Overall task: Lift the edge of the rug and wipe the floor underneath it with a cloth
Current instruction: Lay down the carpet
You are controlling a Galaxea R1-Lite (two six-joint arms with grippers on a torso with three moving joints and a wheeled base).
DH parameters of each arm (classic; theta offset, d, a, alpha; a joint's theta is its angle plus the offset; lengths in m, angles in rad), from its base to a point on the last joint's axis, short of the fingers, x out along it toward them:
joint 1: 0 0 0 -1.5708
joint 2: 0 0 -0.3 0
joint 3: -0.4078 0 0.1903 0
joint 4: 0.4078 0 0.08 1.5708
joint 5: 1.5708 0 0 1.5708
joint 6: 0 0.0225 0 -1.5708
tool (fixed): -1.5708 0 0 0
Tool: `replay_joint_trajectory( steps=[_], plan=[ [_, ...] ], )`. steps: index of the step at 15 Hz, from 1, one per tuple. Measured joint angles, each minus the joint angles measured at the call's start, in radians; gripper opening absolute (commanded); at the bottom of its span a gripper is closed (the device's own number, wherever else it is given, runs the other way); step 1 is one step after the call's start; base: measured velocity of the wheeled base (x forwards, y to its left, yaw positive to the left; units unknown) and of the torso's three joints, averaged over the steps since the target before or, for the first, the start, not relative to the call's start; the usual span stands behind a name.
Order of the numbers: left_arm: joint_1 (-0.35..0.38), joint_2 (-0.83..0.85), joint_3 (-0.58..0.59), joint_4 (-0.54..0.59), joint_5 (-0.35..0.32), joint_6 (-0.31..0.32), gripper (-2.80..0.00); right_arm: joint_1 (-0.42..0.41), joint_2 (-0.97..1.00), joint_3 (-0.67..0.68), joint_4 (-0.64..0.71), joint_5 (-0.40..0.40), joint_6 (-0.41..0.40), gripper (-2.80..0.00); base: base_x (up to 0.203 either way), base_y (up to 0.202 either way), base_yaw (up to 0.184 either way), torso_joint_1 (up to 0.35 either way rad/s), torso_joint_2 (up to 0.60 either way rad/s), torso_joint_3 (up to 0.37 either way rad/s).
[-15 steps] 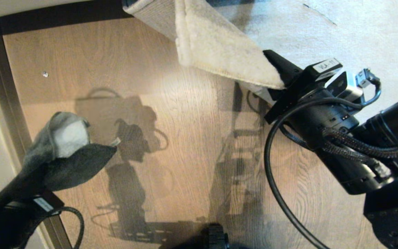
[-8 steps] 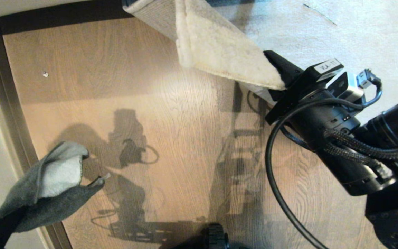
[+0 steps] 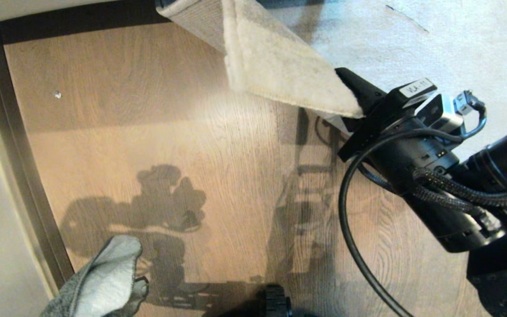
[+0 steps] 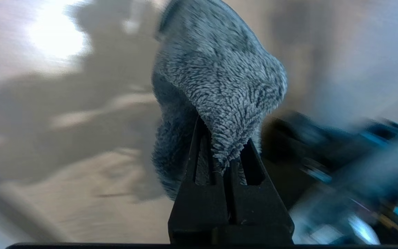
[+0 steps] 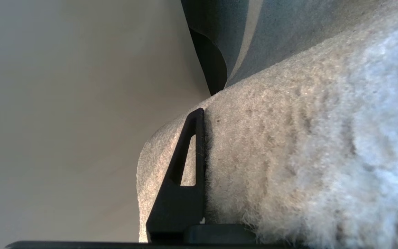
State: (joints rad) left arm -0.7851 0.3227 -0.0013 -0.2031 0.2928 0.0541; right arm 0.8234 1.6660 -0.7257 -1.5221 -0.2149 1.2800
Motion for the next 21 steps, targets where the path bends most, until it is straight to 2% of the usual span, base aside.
replay_joint_trajectory(
  steps=[3, 4, 5, 21],
  plan=[
    [0.001, -0.019, 0.0, 0.077, -0.185, -0.063, -2.8, 0.0, 0.0, 0.0, 0.0, 0.001, 0.001, -2.8, 0.0, 0.0, 0.0, 0.0, 0.0, 0.0],
    [0.001, -0.022, 0.0, 0.125, -0.237, -0.094, -2.8, -0.001, 0.0, -0.002, 0.0, 0.001, 0.002, -2.8, 0.0, 0.0, 0.0, 0.0, 0.0, 0.0],
    [0.001, -0.024, 0.0, 0.179, -0.262, -0.115, -2.8, -0.001, 0.0, -0.003, 0.0, 0.001, 0.001, -2.8, 0.0, 0.0, 0.0, 0.0, 0.0, 0.0],
    [-0.002, -0.003, 0.001, 0.199, -0.27, -0.126, -2.8, 0.001, 0.011, -0.006, 0.0, 0.007, 0.006, -2.8, 0.0, 0.0, 0.0, 0.0, 0.0, 0.0]
  ],
)
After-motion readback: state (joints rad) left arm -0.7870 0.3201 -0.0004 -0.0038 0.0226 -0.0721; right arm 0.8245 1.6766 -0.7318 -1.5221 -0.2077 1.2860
